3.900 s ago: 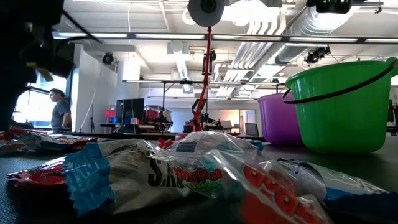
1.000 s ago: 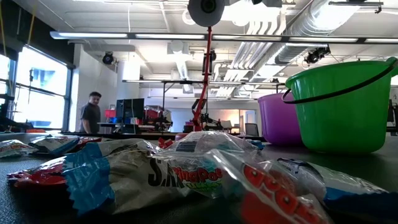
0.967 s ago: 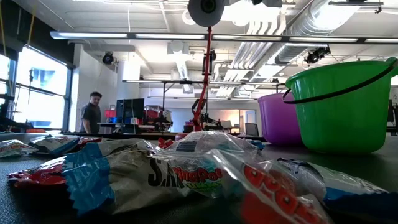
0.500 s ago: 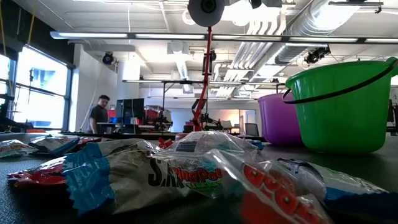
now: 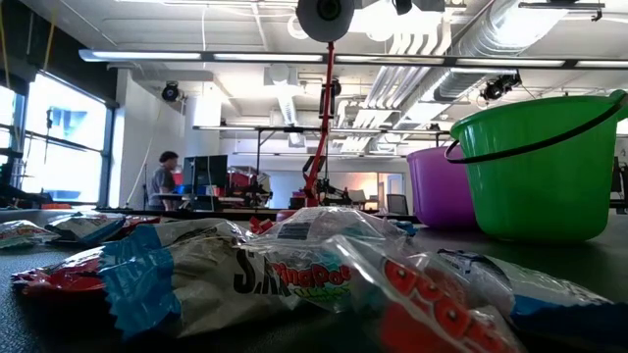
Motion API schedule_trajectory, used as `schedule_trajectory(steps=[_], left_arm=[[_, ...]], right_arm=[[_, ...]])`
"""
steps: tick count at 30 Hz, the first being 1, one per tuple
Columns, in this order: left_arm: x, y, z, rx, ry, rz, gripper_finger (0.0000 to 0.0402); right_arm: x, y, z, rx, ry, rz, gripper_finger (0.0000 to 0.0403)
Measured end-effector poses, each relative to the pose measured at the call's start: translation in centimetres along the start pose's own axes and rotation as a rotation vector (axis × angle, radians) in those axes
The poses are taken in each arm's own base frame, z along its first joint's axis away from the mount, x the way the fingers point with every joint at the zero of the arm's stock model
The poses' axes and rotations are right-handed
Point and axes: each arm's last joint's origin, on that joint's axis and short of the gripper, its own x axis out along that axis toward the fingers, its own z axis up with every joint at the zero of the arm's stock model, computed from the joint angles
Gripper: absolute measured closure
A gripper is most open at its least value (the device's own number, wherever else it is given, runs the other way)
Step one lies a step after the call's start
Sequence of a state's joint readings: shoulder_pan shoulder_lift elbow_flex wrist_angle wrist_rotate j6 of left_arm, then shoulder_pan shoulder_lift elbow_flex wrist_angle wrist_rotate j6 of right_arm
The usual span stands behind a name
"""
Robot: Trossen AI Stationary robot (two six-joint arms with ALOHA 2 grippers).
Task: Organize candy in baskets
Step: Put the red candy into the white bucket
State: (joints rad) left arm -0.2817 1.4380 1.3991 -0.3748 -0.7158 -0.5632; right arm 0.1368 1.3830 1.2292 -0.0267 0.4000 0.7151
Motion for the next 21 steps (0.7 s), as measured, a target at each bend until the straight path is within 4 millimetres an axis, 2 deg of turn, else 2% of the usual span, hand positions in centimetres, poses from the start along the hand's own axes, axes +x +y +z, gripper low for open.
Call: schedule_trajectory(steps=[4,11,15,21], left_arm=[[0.00,0.00,0.00,0.000,0.000,0.000,0.0401],[0.00,0.01,-0.02,0.002,0.002,0.001,0.0401],[0.00,0.03,-0.05,0.012,0.004,0.003,0.0402],[-0.20,-0.10,-0.29,0.118,0.015,0.002,0.0399]], right_arm=[[0.00,0.00,0.00,0.001,0.000,-0.001,0.0300],[0.00,0.00,0.00,0.002,0.000,0.000,0.0394],[0.00,0.00,0.00,0.022,0.000,0.000,0.0396],[0.00,0.01,-0.01,0.019,0.001,0.001,0.0401]])
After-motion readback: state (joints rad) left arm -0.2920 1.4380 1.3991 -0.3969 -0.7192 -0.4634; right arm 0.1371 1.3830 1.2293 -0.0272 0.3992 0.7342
